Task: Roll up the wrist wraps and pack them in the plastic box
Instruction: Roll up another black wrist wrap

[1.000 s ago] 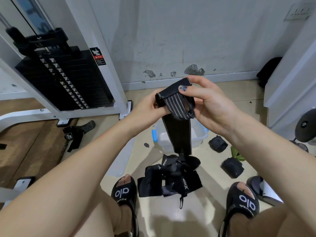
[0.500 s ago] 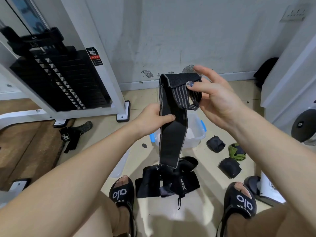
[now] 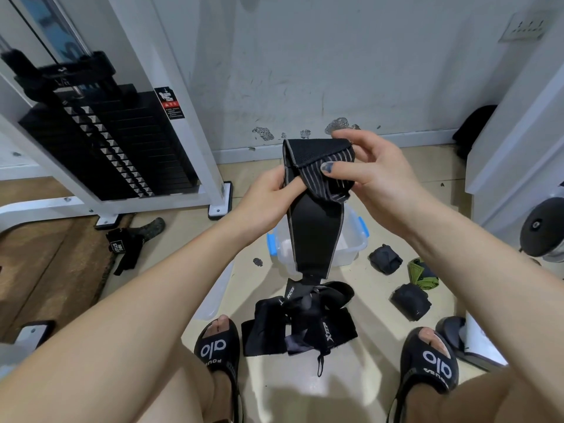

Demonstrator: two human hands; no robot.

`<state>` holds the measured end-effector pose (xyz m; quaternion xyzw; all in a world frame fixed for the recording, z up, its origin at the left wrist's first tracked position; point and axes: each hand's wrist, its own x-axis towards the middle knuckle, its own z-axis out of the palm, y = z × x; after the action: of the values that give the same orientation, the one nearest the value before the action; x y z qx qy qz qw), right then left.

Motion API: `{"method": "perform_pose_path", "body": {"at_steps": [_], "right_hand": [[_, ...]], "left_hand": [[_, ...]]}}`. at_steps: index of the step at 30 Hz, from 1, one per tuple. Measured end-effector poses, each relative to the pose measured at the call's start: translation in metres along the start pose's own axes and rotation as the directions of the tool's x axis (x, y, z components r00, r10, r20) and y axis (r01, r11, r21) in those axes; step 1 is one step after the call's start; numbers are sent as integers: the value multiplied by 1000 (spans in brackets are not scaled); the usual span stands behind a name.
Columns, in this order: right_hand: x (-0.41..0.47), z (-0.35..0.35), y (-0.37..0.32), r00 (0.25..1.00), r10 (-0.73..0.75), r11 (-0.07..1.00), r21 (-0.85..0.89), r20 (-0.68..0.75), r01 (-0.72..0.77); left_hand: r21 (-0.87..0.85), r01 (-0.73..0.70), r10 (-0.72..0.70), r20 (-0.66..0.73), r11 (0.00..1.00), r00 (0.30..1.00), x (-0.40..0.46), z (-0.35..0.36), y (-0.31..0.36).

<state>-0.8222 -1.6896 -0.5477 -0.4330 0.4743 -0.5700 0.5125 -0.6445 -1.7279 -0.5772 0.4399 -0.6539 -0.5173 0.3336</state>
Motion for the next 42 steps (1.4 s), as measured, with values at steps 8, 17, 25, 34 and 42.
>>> {"method": "perform_pose_path", "body": {"at_steps": [8, 17, 25, 34, 42], "right_hand": [[-1, 2, 0, 984, -163, 965, -220, -67, 145], [5, -3, 5, 963, -234, 894, -418, -131, 160], [8, 0, 9, 966, 1, 965, -253, -258, -69], [3, 0, 3, 975, 223, 973, 66, 10, -223], [1, 2, 10, 993, 121, 990, 68, -1, -120]], "left_hand": [[-23, -90, 90, 7, 996, 996, -2, -3, 2], [-36, -55, 58, 72, 998, 996, -6, -1, 4], [-20, -2, 5, 140, 1000, 990, -10, 3, 9], [-127, 146, -134, 98, 981, 986, -6, 1, 9], [-185, 95, -78, 102, 978, 992, -7, 3, 10]]}}
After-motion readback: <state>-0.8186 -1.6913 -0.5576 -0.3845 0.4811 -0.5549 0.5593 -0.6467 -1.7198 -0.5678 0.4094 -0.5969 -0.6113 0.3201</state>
